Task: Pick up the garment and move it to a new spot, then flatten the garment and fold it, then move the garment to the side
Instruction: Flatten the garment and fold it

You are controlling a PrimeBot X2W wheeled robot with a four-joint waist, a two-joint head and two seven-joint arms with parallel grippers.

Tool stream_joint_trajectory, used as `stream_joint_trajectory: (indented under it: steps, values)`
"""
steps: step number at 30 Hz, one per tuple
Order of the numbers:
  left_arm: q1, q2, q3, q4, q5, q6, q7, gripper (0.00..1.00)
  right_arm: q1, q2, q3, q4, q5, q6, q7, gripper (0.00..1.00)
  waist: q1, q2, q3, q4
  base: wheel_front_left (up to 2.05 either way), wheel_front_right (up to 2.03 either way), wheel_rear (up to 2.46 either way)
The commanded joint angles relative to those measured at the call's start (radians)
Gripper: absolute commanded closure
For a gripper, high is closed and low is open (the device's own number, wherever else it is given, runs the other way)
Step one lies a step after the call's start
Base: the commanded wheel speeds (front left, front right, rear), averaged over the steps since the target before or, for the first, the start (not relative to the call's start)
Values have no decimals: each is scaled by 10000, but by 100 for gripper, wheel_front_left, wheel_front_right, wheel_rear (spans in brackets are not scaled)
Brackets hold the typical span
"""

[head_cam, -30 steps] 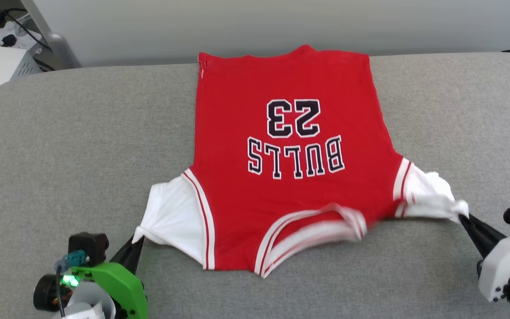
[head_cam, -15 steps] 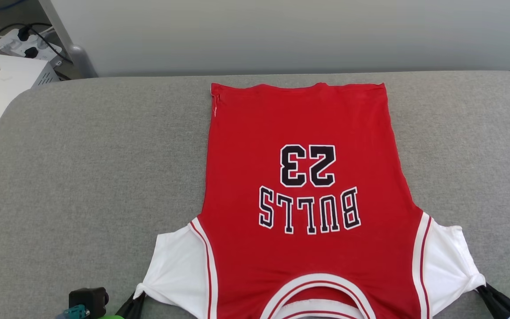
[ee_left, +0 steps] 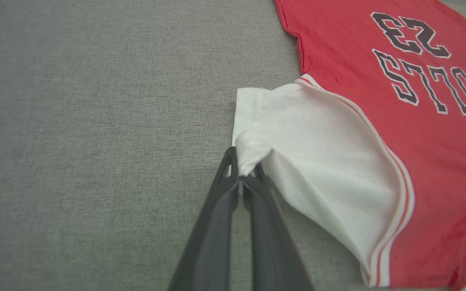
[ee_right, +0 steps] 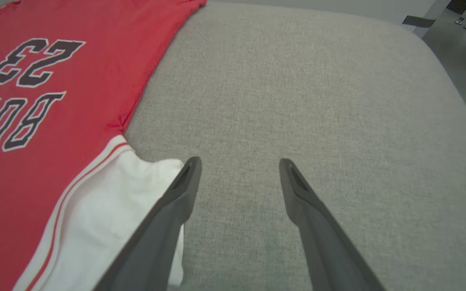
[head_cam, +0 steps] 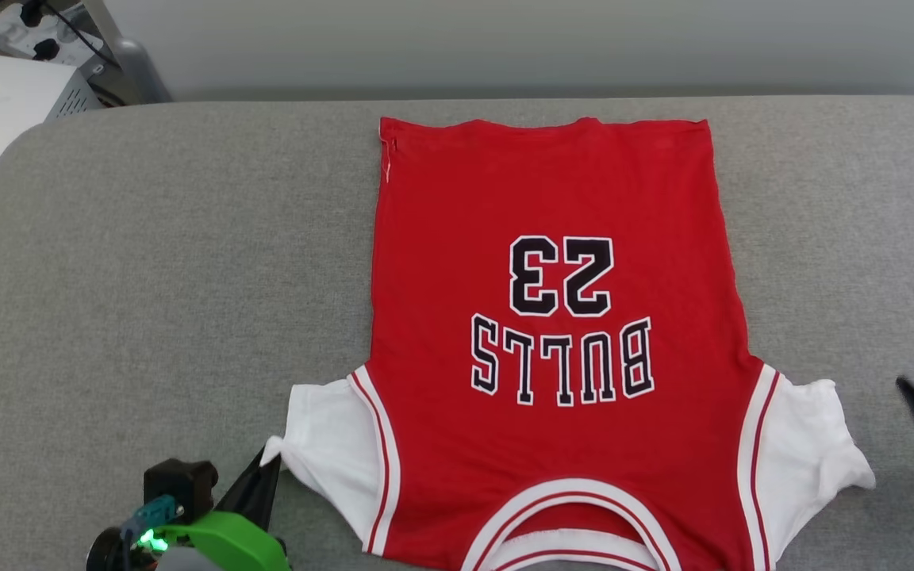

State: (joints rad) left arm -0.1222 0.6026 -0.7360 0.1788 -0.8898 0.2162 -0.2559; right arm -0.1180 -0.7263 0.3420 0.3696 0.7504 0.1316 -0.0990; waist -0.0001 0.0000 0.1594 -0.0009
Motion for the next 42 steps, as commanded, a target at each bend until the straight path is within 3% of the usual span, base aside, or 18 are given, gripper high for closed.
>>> stream_joint_trajectory:
  steps: [1, 6, 10, 14, 18, 22, 26, 30, 38, 39, 40, 42]
  values:
    - [-339, -94, 58, -128, 234, 93, -57, 100, -489, -163, -369, -324, -105, -9, 114, 0, 1, 0, 361, 244, 0, 0, 0]
    - [-929, -191, 99, -710, 828, 342, -57, 100, -1983, -561, -1502, -1484, -400, -9, 1055, 0, 1, 0, 1094, 700, 0, 0, 0]
    - [-1380, -286, 57, -1262, 1241, 517, -56, 100, -3597, -644, -2007, -1979, -307, -9, 2621, 0, 1, 0, 1862, 1178, 0, 0, 0]
    - [-1738, -496, 22, -1826, 1461, 589, -55, 100, -5435, -792, -1769, -1708, -298, -9, 4932, 0, 1, 0, 2702, 1656, 0, 0, 0]
    - [-2152, -738, -139, -2198, 1814, 639, -54, 100, -7352, -532, -1464, -811, 54, -9, 7896, 0, 1, 0, 3495, 2102, 0, 0, 0]
    - [-2559, -955, -198, -2429, 2123, 668, -55, 100, -8922, -272, -1264, -17, -147, -9, 9985, 0, 1, 0, 4166, 2467, 0, 0, 0]
    - [-2832, -1143, -240, -2643, 2382, 663, -56, 100, -9993, 93, -1300, 801, -872, -9, 10824, 0, 1, 0, 4730, 2756, 0, 0, 0]
    - [-3046, -1337, -247, -2808, 2551, 611, -57, 100, -10489, 459, -1420, 1554, -1626, -9, 10768, 0, 1, 0, 5177, 2987, 0, 0, 0]
    - [-3133, -1666, -59, -2828, 2697, 467, -58, 100, -9840, 547, -1198, 2556, -1960, -9, 10835, 0, 1, 0, 5516, 3031, 0, 0, 0]
    - [-3134, -1674, -31, -2774, 2717, 435, -58, 100, -9757, 466, -1172, 2521, -1913, -9, 10793, 20, 1, 0, 5471, 3021, 0, 0, 0]
    - [-3123, -1675, -3, -2728, 2727, 416, -58, 100, -9723, 414, -1173, 2481, -1884, -9, 10701, 100, 1, 0, 5422, 2993, 0, 0, 0]
    - [-3068, -1663, 76, -2639, 2735, 389, -58, 100, -9699, 344, -1176, 2402, -1781, -9, 10536, 100, 1, 0, 5266, 2902, 0, 0, 0]
